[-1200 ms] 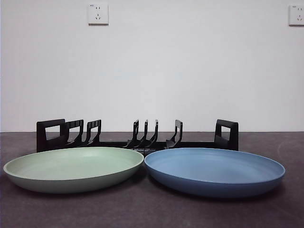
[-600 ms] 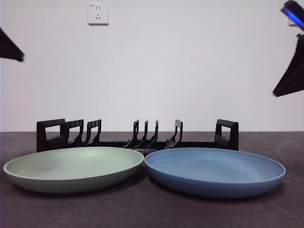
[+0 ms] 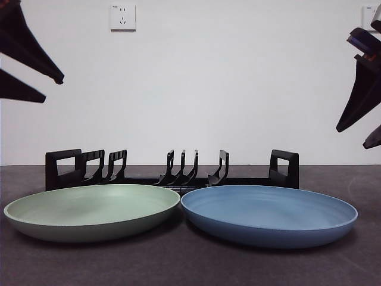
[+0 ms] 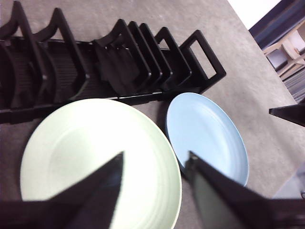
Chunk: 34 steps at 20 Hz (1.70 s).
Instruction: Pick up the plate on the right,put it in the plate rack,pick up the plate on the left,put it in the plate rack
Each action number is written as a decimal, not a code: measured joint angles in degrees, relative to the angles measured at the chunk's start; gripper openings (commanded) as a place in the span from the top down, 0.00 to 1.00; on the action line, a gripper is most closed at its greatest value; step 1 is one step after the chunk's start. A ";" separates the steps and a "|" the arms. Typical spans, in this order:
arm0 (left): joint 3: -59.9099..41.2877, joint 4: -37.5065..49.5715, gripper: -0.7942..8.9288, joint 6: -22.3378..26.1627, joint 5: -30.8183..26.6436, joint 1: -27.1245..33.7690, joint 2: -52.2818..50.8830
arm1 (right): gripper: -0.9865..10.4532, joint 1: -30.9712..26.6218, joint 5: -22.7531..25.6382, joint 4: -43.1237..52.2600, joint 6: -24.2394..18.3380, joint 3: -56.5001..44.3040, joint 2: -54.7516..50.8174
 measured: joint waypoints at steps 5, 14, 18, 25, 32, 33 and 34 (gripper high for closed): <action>6.82 -1.55 0.56 1.64 -4.09 -5.35 0.02 | 0.72 0.02 1.51 0.17 -0.90 0.24 6.05; 11.98 -5.75 0.56 9.31 -19.61 -20.11 0.33 | 0.84 4.68 1.42 4.55 -0.83 0.26 21.00; 11.98 -7.37 0.56 10.21 -21.03 -23.65 1.79 | 0.93 5.27 2.62 4.61 0.83 0.35 21.94; 11.98 -7.67 0.56 21.29 -27.52 -33.22 2.38 | 0.93 5.25 5.99 2.56 3.50 1.29 16.24; 11.98 -8.09 0.56 43.12 -41.00 -49.20 4.74 | 0.93 6.36 5.97 -9.01 4.11 11.17 11.56; 11.98 -8.26 0.56 46.07 -43.95 -51.36 5.81 | 0.93 6.99 5.99 -10.99 4.09 12.68 11.56; 11.98 -8.52 0.56 48.89 -46.64 -53.27 7.06 | 0.93 7.76 5.99 -12.81 4.02 14.12 11.56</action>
